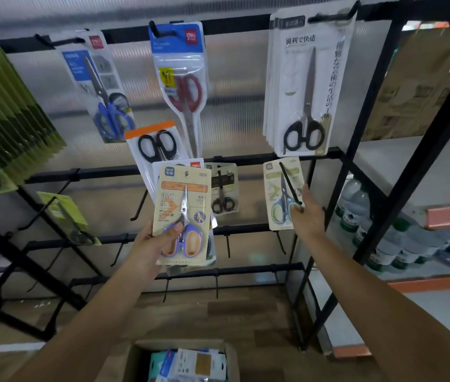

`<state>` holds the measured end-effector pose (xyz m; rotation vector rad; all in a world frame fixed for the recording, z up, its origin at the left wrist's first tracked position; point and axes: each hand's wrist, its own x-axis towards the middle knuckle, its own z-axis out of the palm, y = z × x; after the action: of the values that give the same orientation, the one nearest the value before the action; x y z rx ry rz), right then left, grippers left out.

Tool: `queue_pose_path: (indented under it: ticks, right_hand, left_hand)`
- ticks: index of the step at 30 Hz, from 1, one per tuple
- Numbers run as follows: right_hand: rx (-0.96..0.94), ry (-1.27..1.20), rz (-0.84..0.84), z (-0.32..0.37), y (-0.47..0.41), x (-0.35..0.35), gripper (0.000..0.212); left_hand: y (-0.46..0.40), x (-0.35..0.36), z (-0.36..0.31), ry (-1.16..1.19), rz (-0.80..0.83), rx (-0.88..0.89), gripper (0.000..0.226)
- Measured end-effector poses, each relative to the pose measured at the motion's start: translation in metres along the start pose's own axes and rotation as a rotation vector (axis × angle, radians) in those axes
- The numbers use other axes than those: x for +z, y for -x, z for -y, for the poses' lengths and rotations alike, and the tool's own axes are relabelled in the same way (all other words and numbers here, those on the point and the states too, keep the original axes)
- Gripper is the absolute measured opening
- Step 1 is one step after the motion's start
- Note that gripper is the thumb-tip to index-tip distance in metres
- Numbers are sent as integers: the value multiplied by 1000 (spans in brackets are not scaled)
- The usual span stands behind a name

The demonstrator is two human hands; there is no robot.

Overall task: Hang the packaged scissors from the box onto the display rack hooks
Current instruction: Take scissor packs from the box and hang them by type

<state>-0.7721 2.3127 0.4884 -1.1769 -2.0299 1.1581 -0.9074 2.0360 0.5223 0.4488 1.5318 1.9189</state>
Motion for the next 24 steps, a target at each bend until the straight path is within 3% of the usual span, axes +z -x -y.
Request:
queue_pose_path:
  ticks: [6,8,11,13,16,19,22,24]
  right_hand:
    - [-23,107,-92,1,16,6,66]
    - [-13,36,-76,5,30,13,62]
    - [-19,-263,85,20,60,21,33]
    - [-48,-359,281,37,83,25,17]
    - [-68,-391,579,66,114,34,30]
    - [-84,-469,608,82,133,42,44]
    - [-131,-503,595,87,140,40,27]
    - [-133,-579,614,88,140,36,30]
  left_hand:
    - [9,-1,-2,-18,-48,12,54]
    - [12,2,-1,-11,-57,9,55]
    - [15,6,4,24,-72,-1,57]
    - [20,11,7,55,-104,-11,56]
    - [29,17,8,111,-80,19,45]
    - [40,20,4,115,-10,68,55]
    - [50,17,-2,136,74,84,86]
    - [54,14,-7,151,135,41,95]
